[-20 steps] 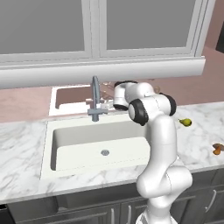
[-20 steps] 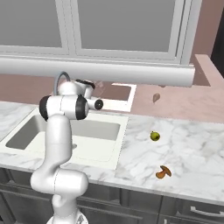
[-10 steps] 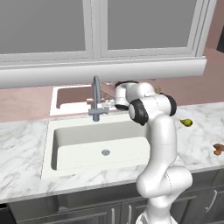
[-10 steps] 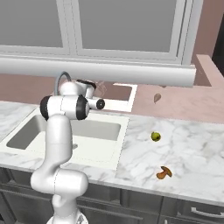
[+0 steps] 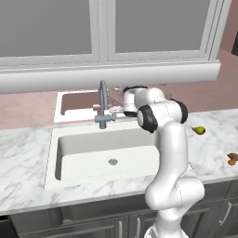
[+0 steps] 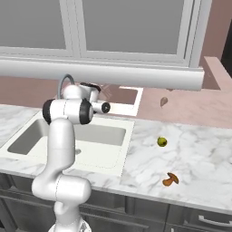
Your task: Turn on the sink faucet. Then move the mushroom from the counter to the sink. Turn off the sink. Move the vegetable from the sink to the pot next to the stove. Finally move the pot to the rear right burner.
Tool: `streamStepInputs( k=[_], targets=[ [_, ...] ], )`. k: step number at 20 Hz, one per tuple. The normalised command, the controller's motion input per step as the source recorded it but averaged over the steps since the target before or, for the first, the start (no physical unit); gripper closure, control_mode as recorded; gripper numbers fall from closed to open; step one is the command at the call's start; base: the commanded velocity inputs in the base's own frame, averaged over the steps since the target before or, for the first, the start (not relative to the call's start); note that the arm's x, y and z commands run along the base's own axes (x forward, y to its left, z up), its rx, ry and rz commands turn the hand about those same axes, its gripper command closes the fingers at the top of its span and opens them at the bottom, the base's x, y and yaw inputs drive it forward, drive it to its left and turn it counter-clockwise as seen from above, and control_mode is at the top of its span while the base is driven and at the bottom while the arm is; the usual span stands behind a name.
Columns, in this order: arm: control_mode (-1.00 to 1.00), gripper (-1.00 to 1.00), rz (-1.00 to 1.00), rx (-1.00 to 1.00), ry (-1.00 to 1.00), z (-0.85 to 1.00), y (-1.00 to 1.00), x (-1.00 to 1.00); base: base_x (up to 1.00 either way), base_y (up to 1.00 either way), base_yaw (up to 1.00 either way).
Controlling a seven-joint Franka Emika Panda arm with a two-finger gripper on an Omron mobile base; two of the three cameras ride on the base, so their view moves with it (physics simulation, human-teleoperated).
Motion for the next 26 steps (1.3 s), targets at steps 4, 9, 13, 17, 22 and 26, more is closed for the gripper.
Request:
streamStepInputs(
  k=[4, 9, 13, 17, 22, 26],
  targets=[
    [-1.00, 1.00, 0.00, 0.07, 0.06, -0.44, -0.88, 0.00, 0.00, 0.00, 0.00],
    [-1.00, 1.00, 0.00, 0.09, 0.04, -0.42, -0.91, 0.00, 0.00, 0.00, 0.00],
    [-1.00, 1.00, 0.00, 0.09, 0.04, -0.40, -0.85, 0.00, 0.00, 0.00, 0.00],
    [-1.00, -1.00, 0.00, 0.06, 0.05, -0.15, -0.44, 0.00, 0.00, 0.00, 0.00],
    [-1.00, -1.00, -0.02, 0.02, 0.03, 0.19, -0.22, -0.10, 0.00, 0.00, 0.00],
    [-1.00, -1.00, -0.03, 0.00, 0.02, 0.45, -0.27, -0.30, 0.00, 0.00, 0.00]
  ],
)
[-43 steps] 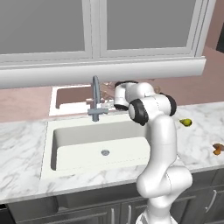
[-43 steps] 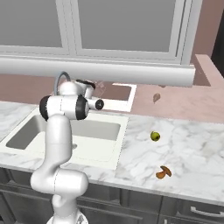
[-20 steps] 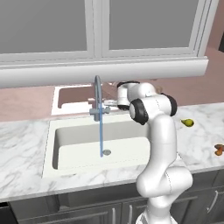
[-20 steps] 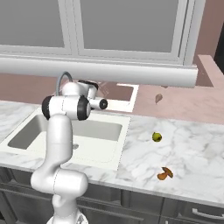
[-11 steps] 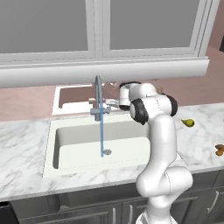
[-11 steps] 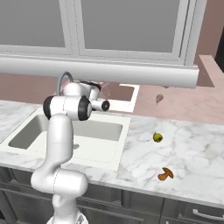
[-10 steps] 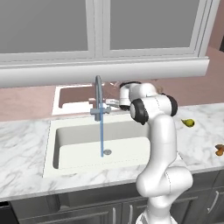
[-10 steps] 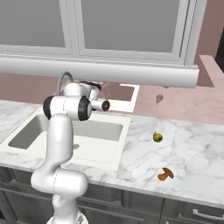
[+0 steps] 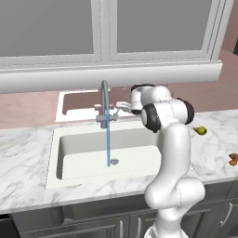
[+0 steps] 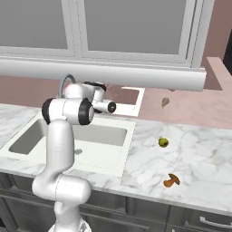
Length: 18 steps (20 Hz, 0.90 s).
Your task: Turn on the sink faucet. Then move the mushroom from the counter to the sink. Turn off the sink. Move the vegetable from the sink to the pot next to the stove. Finally move the pot to the rear right burner.
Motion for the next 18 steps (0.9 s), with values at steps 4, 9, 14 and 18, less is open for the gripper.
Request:
streamStepInputs(
  k=[4, 9, 14, 18],
  targets=[
    [-1.00, -1.00, -0.02, 0.00, 0.00, 0.54, -0.25, -0.43, 0.00, 0.00, 0.00],
    [-1.00, -1.00, -0.02, 0.00, 0.00, 0.36, -0.21, -0.56, 0.00, 0.00, 0.00],
    [-1.00, -1.00, -0.02, 0.00, 0.00, 0.15, -0.18, -0.71, 0.00, 0.00, 0.00],
    [-1.00, -1.00, 0.00, 0.00, -0.04, 0.00, -0.23, -0.83, 0.00, 0.00, 0.00]
  ],
)
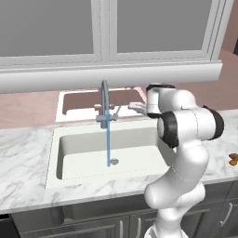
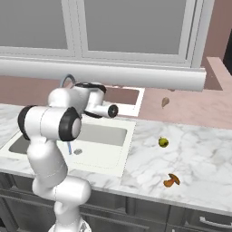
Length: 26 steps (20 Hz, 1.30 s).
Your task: Turn on the sink faucet. Then move the mushroom from the counter to the sink. Turn off the sink. Move the vegetable from the sink to the pot next to the stove. Finally move the pot to the rear right burner.
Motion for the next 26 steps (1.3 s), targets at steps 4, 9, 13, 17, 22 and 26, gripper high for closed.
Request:
streamStepInputs(
  k=[4, 9, 13, 17, 22, 26],
  targets=[
    [-1.00, -1.00, 0.00, -0.01, -0.01, 0.08, -0.23, -0.79, 0.00, 0.00, 0.00],
    [-1.00, -1.00, -0.01, -0.03, 0.00, 0.44, -0.28, -0.68, 0.00, 0.00, 0.00],
    [-1.00, -1.00, -0.04, -0.03, 0.04, 0.66, -0.30, -0.53, 0.00, 0.00, 0.00],
    [-1.00, -1.00, -0.07, -0.06, 0.19, 0.87, -0.23, -0.35, 0.00, 0.00, 0.00],
    [-1.00, -1.00, -0.11, -0.07, 0.30, 0.97, -0.22, -0.26, 0.00, 0.00, 0.00],
    [-1.00, -1.00, -0.12, -0.06, 0.29, 0.63, -0.25, -0.40, 0.00, 0.00, 0.00]
  ],
)
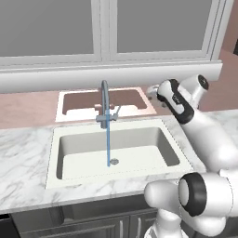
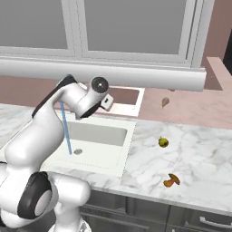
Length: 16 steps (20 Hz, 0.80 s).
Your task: Turn on the sink faucet. Then move the mushroom from the counter to the sink. Turn off the sink. Move the vegetable from the sink to the pot next to the stove. Finally move the pot to the rear right burner.
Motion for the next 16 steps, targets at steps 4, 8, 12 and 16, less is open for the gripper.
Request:
streamStepInputs(
  k=[4, 8, 12, 16],
  targets=[
    [-1.00, -1.00, -0.08, -0.07, 0.24, 0.14, -0.38, -0.56, 0.00, 0.00, 0.00],
    [-1.00, -1.00, -0.02, -0.10, 0.17, -0.05, -0.39, -0.71, 0.00, 0.00, 0.00],
    [-1.00, -1.00, -0.01, -0.11, 0.14, -0.08, -0.43, -0.83, 0.00, 0.00, 0.00],
    [-1.00, -1.00, -0.03, -0.10, 0.16, -0.02, -0.47, -0.78, 0.00, 0.00, 0.00]
  ],
)
